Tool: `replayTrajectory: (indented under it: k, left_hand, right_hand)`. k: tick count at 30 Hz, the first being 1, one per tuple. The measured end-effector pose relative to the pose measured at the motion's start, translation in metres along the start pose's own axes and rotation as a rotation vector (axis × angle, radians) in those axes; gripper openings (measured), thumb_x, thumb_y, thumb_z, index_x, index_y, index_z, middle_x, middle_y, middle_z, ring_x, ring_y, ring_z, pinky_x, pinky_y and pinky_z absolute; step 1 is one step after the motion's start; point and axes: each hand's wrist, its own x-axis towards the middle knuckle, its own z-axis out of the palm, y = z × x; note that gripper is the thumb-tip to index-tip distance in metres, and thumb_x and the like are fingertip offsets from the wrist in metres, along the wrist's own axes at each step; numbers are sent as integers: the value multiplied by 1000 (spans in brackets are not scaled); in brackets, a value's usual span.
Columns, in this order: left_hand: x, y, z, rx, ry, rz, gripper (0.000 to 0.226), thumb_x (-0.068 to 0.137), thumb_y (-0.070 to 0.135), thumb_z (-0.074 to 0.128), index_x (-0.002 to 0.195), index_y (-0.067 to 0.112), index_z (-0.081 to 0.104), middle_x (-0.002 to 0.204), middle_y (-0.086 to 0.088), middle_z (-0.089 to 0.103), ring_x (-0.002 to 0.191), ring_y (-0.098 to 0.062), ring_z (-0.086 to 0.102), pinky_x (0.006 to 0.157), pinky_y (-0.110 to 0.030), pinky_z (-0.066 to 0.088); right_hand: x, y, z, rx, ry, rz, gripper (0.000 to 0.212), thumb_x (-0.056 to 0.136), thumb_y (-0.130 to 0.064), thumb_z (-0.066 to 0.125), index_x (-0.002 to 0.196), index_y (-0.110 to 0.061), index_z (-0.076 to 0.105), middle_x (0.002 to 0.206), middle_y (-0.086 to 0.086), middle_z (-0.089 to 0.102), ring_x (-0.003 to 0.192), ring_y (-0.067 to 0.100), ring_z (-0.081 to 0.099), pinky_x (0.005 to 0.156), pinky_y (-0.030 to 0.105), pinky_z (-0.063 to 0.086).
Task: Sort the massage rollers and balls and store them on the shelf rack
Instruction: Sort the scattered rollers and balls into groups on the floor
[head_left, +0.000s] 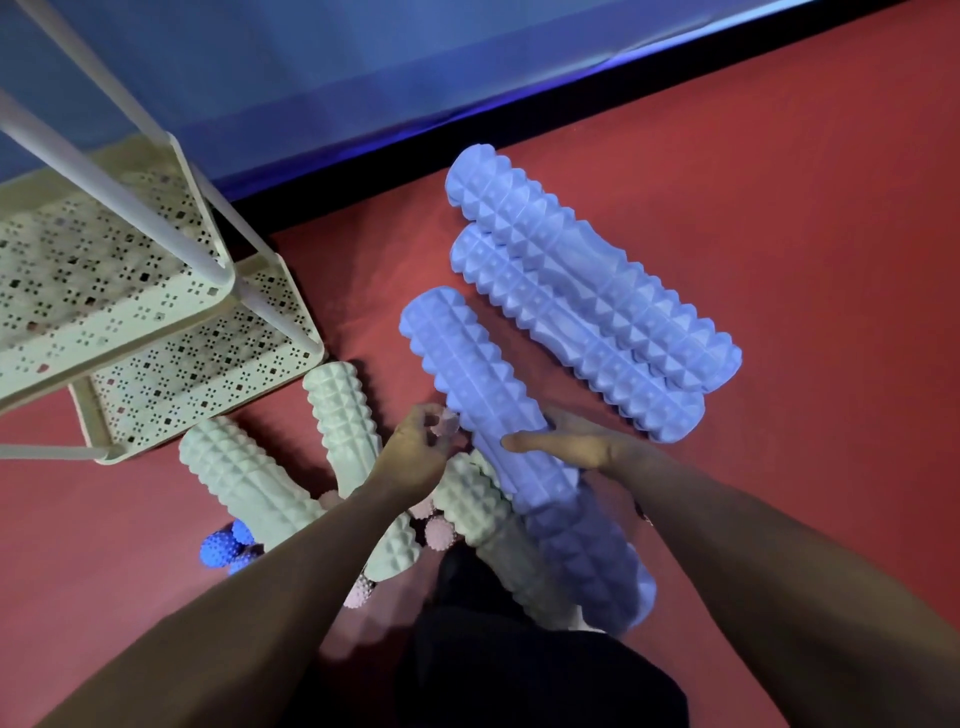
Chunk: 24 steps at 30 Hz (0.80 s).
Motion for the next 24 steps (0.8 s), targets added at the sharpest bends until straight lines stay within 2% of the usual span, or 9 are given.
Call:
replayTrajectory:
  k: [2,4,5,7,10,12,15,18,24]
  left_hand:
    - [3,1,1,75,5,5,20,96,57,56,102,38,55,90,1,70,63,-13,60,66,-42,56]
    - [6,2,3,103,18,20,19,97,55,56,101,37,56,82,7,67,55,-6,56,58,-30,52]
    - [8,2,4,119,29,32,16,98,52,55,100,36,57,79,9,65,52,-1,54,54,-22,47]
    - [9,2,7,167,41,46,15,99,50,53,105,36,58,87,11,65,63,3,58,57,-13,44]
    - [11,-5,9,178,32,36,26,99,49,54,116,31,58,109,3,65,87,-7,63,81,-29,50]
    - [12,-7,7,160,16,41,27,97,49,56,117,31,58,115,-1,64,92,-13,64,89,-37,53]
    - [13,-9,2,178,20,56,29,95,57,54,115,37,57,116,3,62,92,-10,64,88,-38,54]
    - [15,-8,0,193,26,47,33,94,57,54,120,36,57,120,4,59,99,-11,62,92,-36,52]
    - [12,0,-3,201,34,31,34,95,51,58,123,31,57,122,0,59,98,-14,63,95,-37,51]
  right_hand:
    - [7,-7,-9,-58,60,15,85,55,-83,77,125,-39,57,124,-18,65,104,-1,63,90,28,54]
    - [14,-17,-19,-110,89,14,93,54,-87,73,131,-42,49,135,-20,55,104,-4,58,79,17,45]
    - [19,-22,-23,-157,113,19,106,56,-87,70,144,-35,43,137,-19,49,110,2,55,80,18,41]
    - [32,-29,-29,-275,180,16,113,60,-84,69,150,-23,38,147,-8,49,121,15,53,89,27,41]
    - [46,-33,-28,-442,332,-5,104,65,-76,73,144,-17,40,140,2,54,121,23,56,92,37,47]
    - [51,-34,-22,-559,437,7,102,67,-73,73,144,-16,37,139,5,51,122,29,56,92,43,46]
    - [54,-31,-12,-715,546,36,97,75,-66,72,146,-13,33,140,9,45,125,35,51,95,49,46]
    - [55,-22,-5,-798,621,-6,73,85,-50,70,139,-10,42,135,12,46,123,34,49,91,45,48]
    - [42,-7,-15,-687,582,-11,59,87,-39,67,138,-17,48,136,7,46,122,30,50,86,37,45]
